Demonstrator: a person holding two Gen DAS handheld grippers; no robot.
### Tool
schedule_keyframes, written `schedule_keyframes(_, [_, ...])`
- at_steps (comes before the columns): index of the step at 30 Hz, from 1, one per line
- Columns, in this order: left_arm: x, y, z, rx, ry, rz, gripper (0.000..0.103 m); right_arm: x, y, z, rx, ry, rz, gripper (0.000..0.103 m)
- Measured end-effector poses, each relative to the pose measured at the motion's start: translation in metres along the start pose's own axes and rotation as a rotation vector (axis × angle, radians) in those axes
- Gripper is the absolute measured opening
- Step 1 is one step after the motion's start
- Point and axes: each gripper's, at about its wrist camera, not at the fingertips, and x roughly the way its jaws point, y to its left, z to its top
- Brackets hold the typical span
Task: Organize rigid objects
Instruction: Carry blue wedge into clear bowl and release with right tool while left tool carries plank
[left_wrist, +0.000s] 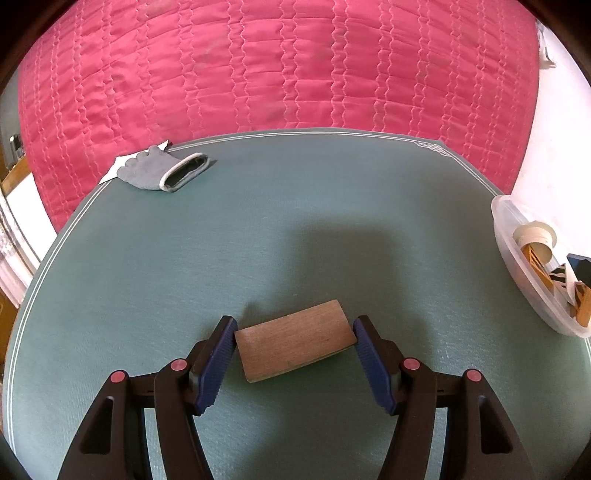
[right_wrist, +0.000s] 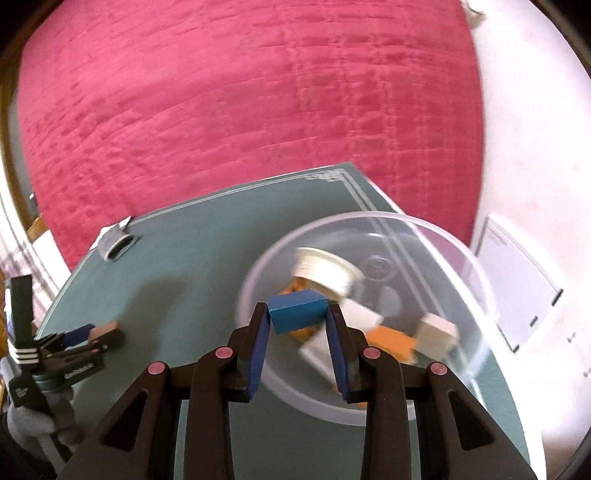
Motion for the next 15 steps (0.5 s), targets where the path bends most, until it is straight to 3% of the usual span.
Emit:
schedule_keyframes(6, [0.002, -0.005, -0.003, -0.002, 0.032, -0.026, 0.068, -0.007, -0.027, 0.001, 0.06, -0.034, -0.045, 0.042])
schedule_keyframes(15, [-0.005, -0.02, -0.001, 0.008, 0.038, -0.074, 0.068, -0.023, -0.051, -0.009, 0.051, -0.078, -0.144, 0.042])
